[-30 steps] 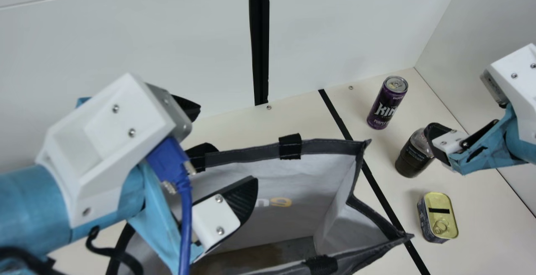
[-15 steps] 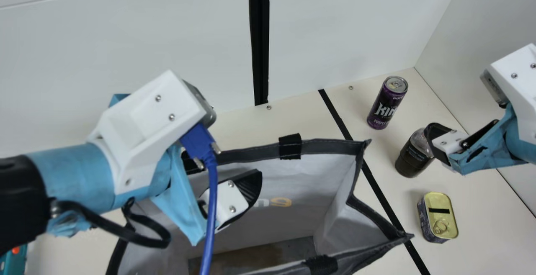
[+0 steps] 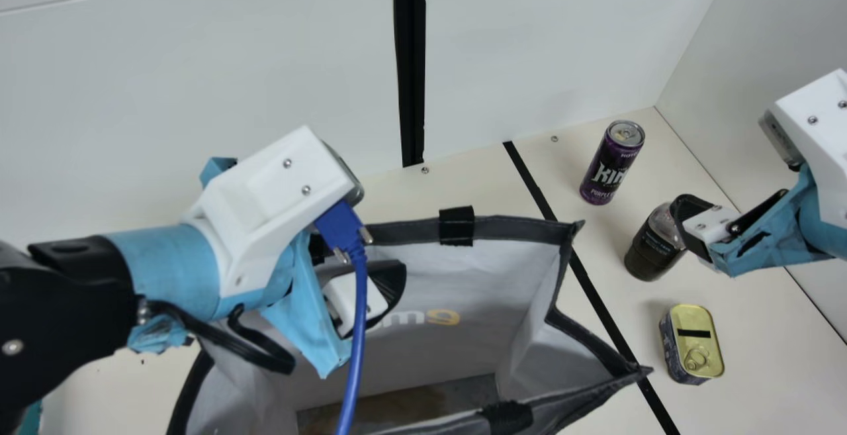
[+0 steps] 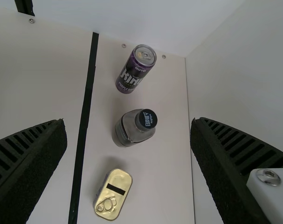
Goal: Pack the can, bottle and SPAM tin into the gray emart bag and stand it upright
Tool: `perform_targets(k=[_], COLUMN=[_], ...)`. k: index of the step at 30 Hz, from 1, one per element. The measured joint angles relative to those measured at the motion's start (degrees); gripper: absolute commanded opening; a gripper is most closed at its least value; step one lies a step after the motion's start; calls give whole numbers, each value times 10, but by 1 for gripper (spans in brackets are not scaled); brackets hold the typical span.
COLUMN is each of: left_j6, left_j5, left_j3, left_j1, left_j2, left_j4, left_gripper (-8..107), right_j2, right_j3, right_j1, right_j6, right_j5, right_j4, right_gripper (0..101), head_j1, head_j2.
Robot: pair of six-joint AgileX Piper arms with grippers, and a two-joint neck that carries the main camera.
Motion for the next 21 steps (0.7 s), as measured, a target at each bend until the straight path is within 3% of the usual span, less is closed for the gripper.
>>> perform_targets(k=[6, 21], left_j6=[-14, -80], left_j5=[0, 0], left_j3=[1, 7], left_j1=[-1, 11], left_j2=[-3, -38], left_j4=[11, 80], left_gripper=[-8, -8], right_j2=[0, 0], right_j3=[0, 0], right_j1=[0, 0], right_j6=[0, 0], right_j5=[0, 0], right_j4=[0, 0], right_gripper=[95, 95], head_j1=[0, 0], head_j2=[1, 1])
